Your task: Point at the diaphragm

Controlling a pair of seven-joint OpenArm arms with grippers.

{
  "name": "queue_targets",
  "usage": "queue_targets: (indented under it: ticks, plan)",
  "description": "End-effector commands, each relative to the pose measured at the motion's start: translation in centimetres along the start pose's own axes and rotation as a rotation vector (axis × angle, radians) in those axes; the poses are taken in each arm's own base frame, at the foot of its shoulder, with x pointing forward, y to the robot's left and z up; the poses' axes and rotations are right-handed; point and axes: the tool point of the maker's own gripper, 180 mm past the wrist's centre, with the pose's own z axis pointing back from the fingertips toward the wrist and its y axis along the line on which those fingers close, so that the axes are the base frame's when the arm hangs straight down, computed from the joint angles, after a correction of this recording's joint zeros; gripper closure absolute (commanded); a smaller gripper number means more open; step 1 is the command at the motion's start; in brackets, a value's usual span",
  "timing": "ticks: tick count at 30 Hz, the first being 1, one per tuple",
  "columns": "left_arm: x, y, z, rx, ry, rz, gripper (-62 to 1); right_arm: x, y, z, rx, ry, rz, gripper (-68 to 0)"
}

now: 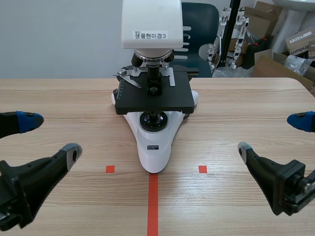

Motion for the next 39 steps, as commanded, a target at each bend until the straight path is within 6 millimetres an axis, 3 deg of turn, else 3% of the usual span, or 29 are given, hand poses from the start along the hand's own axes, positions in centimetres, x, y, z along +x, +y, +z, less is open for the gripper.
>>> queue_targets:
  ticks: [1,12,21,25,31,39]
  plan:
    - [-0.2,0.2,0.1,0.008,-0.017,0.007,-38.8,1.0,-0.2,-0.2,0.0,-0.034,0.012,-67.9]
    - [-2.4,3.3,2.3,0.098,-0.146,0.035,-28.0,1.0,-0.2,-0.2,0.0,-0.034,0.012,-67.9]
    - [-7.2,4.2,2.0,0.114,-0.195,0.11,-28.1,1.0,-0.2,-0.2,0.0,-0.034,0.012,-67.9]
    - [-8.3,2.7,1.2,0.059,-0.225,0.16,-28.4,1.0,-0.2,-0.2,0.0,-0.034,0.012,-67.9]
    - [-8.5,0.0,0.1,-0.004,-0.319,0.223,-28.7,1.0,-0.2,-0.2,0.0,-0.034,0.012,-67.9]
    - [-10.0,-5.0,-3.4,-0.088,-0.311,0.198,-28.7,1.0,-0.2,-0.2,0.0,-0.034,0.012,-67.9]
